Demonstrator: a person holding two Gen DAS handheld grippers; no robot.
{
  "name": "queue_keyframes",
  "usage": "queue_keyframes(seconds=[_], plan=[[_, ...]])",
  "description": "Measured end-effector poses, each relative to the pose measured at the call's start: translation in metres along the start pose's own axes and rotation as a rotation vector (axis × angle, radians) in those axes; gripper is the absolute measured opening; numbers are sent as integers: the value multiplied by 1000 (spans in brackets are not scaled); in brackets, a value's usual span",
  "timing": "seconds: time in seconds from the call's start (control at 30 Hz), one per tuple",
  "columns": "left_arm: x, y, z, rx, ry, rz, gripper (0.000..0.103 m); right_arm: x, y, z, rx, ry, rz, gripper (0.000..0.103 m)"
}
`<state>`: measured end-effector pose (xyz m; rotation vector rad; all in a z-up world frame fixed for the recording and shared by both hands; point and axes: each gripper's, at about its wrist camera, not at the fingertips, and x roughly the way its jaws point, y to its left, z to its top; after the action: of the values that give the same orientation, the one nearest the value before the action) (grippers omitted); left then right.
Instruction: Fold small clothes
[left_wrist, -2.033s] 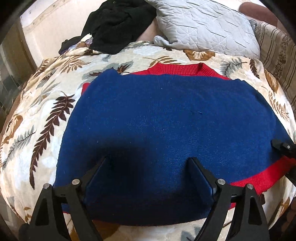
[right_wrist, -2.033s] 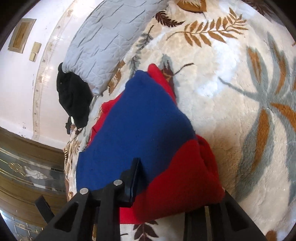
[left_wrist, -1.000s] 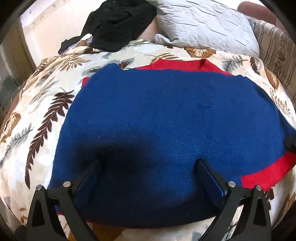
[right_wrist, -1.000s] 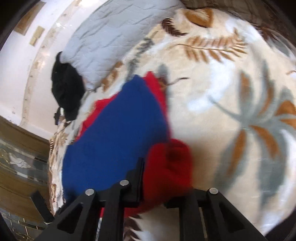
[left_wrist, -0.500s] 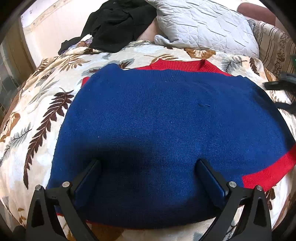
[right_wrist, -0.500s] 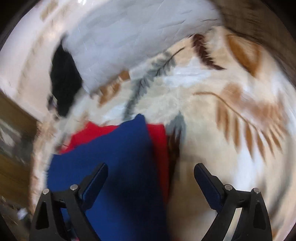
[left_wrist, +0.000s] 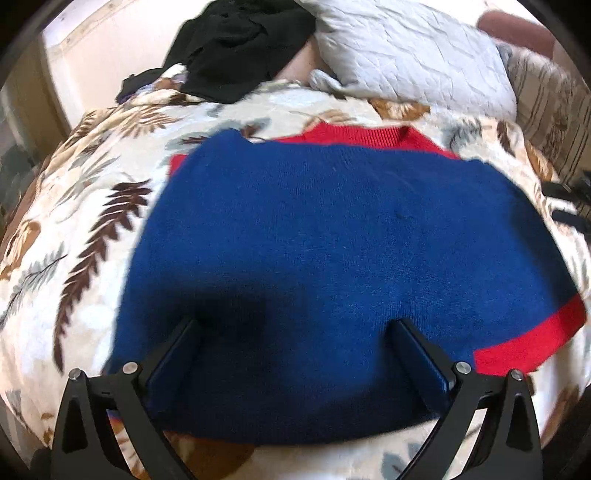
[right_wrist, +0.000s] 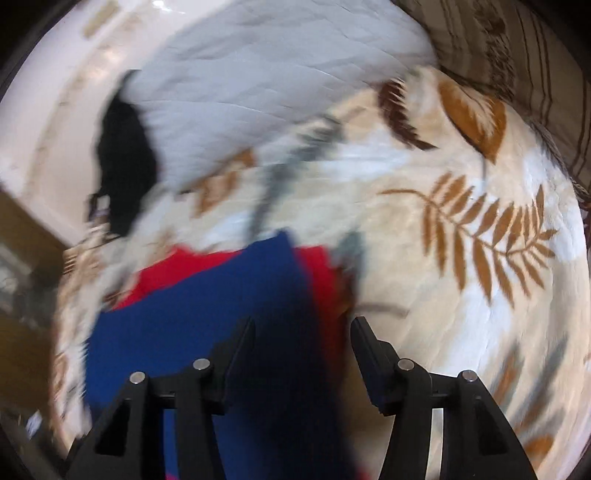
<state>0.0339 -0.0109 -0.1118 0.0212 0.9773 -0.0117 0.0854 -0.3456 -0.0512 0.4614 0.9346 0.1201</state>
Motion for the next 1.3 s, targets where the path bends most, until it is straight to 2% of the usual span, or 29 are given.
queue_keyframes(seconds=[0.1,0.13,0.17,0.23,0.27,0.3,0.37,0.47,0.53,0.6,0.9,1.07,1.3], plan=[[-18,13,-10,-10,-55,17,103,-18,12,-35,35,43,154,59],[-12,20,-17,-15,-34,53,103,-19,15,-52,42,66,212,64],[0,27,-22,-29,21,72,103,-14,18,-67,36,101,236,67],[0,34,-25,-40,11,51,103,0,8,-92,106,163,191,68],[-6,32,-22,-36,15,68,103,3,2,-100,158,178,201,68],[-13,32,-20,-42,5,65,103,-3,-3,-110,208,160,245,68],[-29,31,-16,-44,-59,46,103,-15,-4,-121,238,124,271,69],[-28,28,-10,-40,-53,54,103,-13,-8,-137,274,144,273,69],[-23,26,-7,-49,-27,51,103,-6,-15,-135,311,148,268,69],[-19,23,-3,-48,-12,41,103,-4,-24,-129,365,115,275,69],[-16,12,1,-39,2,51,103,-3,-29,-105,403,8,233,69],[-8,6,9,-31,7,45,103,2,-31,-105,391,7,187,65],[1,-3,11,-25,-4,20,103,-2,-32,-108,421,-15,179,65]])
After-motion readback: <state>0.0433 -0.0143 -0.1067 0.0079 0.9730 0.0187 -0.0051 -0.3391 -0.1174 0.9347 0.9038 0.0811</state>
